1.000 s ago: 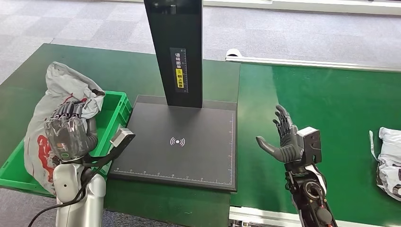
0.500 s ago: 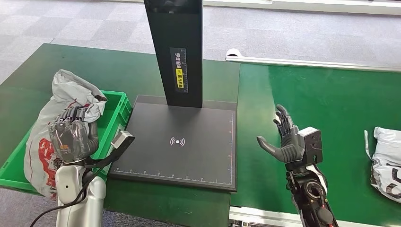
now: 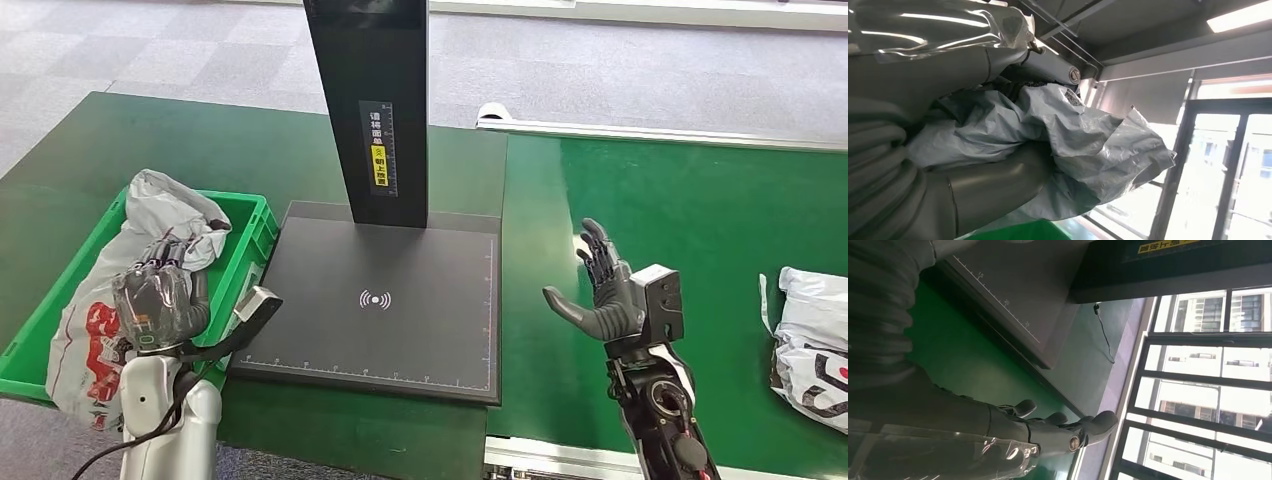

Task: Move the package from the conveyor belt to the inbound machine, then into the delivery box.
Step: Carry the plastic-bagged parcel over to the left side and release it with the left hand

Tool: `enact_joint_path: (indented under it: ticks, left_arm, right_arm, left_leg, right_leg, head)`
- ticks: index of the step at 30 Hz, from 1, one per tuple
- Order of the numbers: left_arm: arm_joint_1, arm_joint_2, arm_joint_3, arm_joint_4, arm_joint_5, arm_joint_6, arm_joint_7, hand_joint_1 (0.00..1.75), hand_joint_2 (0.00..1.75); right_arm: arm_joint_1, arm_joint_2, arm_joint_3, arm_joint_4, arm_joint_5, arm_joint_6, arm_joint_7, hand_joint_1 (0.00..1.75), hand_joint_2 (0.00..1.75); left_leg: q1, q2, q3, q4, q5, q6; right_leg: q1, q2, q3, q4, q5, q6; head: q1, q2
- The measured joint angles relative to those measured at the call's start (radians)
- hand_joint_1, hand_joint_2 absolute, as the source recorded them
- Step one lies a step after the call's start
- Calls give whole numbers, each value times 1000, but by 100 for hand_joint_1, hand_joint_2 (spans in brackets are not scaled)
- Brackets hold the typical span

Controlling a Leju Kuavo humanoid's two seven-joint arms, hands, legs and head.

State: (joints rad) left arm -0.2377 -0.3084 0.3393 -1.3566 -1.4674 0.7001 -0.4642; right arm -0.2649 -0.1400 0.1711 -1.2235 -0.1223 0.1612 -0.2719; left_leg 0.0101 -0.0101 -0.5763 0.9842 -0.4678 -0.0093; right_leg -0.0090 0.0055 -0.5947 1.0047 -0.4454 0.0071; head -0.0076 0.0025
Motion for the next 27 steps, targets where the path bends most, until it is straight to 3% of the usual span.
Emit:
enact_joint_path:
  ticks: [3,5,9,11,13,15,17,19,22,27]
  left_arm:
    - [-31,-16,94,11,77,0,-161,169,175]
    - [-59,-23,164,50,94,0,-203,167,175]
    - [-116,-26,254,166,83,1,-158,160,175]
    - [-144,-28,280,212,65,1,-118,147,175]
    - [-166,-31,299,249,46,1,-75,120,175]
    - [-184,-31,309,283,43,1,-28,55,175]
    - [-202,-31,318,316,48,1,16,3,87]
    - [-219,-31,327,347,52,1,53,0,0]
    - [-240,-32,337,382,52,1,80,0,0]
    - [-260,-35,351,390,104,1,32,0,0]
  right_arm:
    - [-21,-1,1,6,-7,9,-1,0,175]
    - [-31,-2,4,10,-11,8,-1,0,175]
    - [-36,-3,11,12,-21,-5,-2,0,175]
    - [-35,-4,12,12,-22,-9,-2,0,175]
    - [-34,-5,13,12,-17,-10,-2,0,175]
    - [-33,-5,13,12,-5,-7,-2,0,175]
    - [-33,-5,12,12,3,-6,-3,0,175]
    - [-33,-6,9,12,6,-11,-4,0,175]
    - [-32,-5,6,11,10,-19,-8,0,175]
    - [-41,3,7,10,27,-23,-24,0,175]
  left_leg:
    - [0,0,0,0,0,0]
    - [0,0,1,0,0,0]
    - [-1,-3,4,-1,0,0]
    - [-2,-6,9,-3,-1,1]
    - [-3,-8,13,-5,-3,3]
    - [-5,-11,18,-7,-3,4]
    - [-6,-14,24,-8,-4,4]
    - [-7,-17,29,-9,-4,4]
    - [-8,-19,35,-9,-4,3]
    - [-8,-22,25,-9,4,5]
  right_leg:
    - [0,0,0,0,0,0]
    - [0,0,0,0,0,0]
    - [-1,-2,4,0,-1,0]
    - [-3,-5,10,-1,-3,1]
    - [-4,-8,15,-1,-4,2]
    - [-5,-10,19,-1,-5,2]
    - [-7,-15,24,-1,-8,3]
    - [-8,-22,30,-1,-12,3]
    - [-9,-32,35,-1,-16,3]
    - [-10,-40,27,-1,-10,4]
  head:
    - [0,0]
    - [0,0]
    - [0,0]
    - [0,0]
    - [0,0]
    - [0,0]
    - [0,0]
    - [0,0]
    - [0,0]
    - [0,0]
